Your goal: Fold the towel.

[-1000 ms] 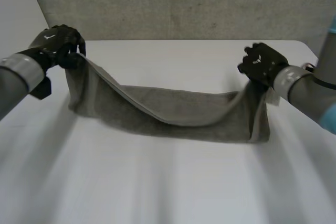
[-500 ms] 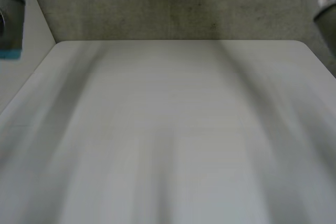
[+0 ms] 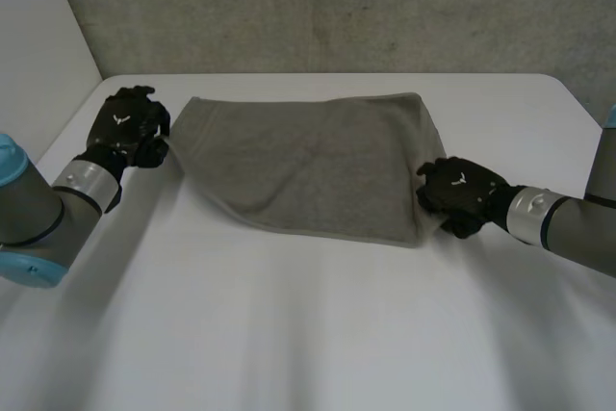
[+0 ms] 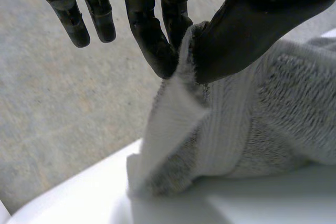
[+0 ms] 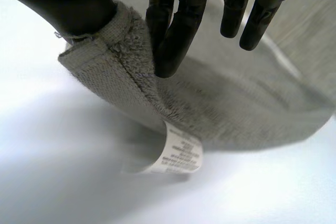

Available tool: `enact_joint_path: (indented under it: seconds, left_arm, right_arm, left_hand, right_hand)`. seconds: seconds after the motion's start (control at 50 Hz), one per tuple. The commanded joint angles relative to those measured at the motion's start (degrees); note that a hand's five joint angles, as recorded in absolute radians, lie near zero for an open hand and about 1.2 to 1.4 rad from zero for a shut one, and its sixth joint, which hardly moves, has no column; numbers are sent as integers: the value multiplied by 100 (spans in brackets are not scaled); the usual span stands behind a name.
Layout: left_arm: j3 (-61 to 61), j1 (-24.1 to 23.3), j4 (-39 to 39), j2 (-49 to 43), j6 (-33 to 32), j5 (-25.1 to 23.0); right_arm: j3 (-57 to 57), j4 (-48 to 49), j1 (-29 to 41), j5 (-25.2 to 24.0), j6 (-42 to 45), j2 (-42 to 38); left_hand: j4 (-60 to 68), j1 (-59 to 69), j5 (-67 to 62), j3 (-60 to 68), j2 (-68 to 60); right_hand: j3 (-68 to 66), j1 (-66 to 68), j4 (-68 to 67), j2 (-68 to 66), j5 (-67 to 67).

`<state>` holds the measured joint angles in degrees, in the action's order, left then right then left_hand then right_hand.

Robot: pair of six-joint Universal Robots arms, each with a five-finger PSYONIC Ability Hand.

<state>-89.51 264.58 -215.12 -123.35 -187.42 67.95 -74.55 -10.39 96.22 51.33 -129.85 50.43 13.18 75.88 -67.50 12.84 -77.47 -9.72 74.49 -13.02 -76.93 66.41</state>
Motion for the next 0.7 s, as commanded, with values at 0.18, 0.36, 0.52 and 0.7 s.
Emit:
enact_joint_path:
  seconds: [0.18,0.36,0.52,0.7]
  left_arm:
    - [-480,191,893,962,-22,-309]
    - [-1120,173,1366,1655,-14,-309]
    - [-1516,129,1893,2121,-14,-309]
    - [-1798,-213,2448,2632,39,-274]
  right_arm:
    - [-209,-446,-481,193,145,1187]
    - [-297,-438,-762,184,-575,1724]
    - [-209,-358,-1184,281,-884,2015]
    - [-42,-174,-1325,518,-1719,2314]
  left_hand:
    - [-318,412,-250,-284,-253]
    - [-318,412,-250,-284,-253]
    - [-318,412,-250,-284,-253]
    - [-318,412,-250,-284,-253]
  right_hand:
    - [-28,551,302,-307,359]
    - [-28,551,302,-307,359]
    - [-28,551,302,-307,359]
    - [-28,551,302,-307,359]
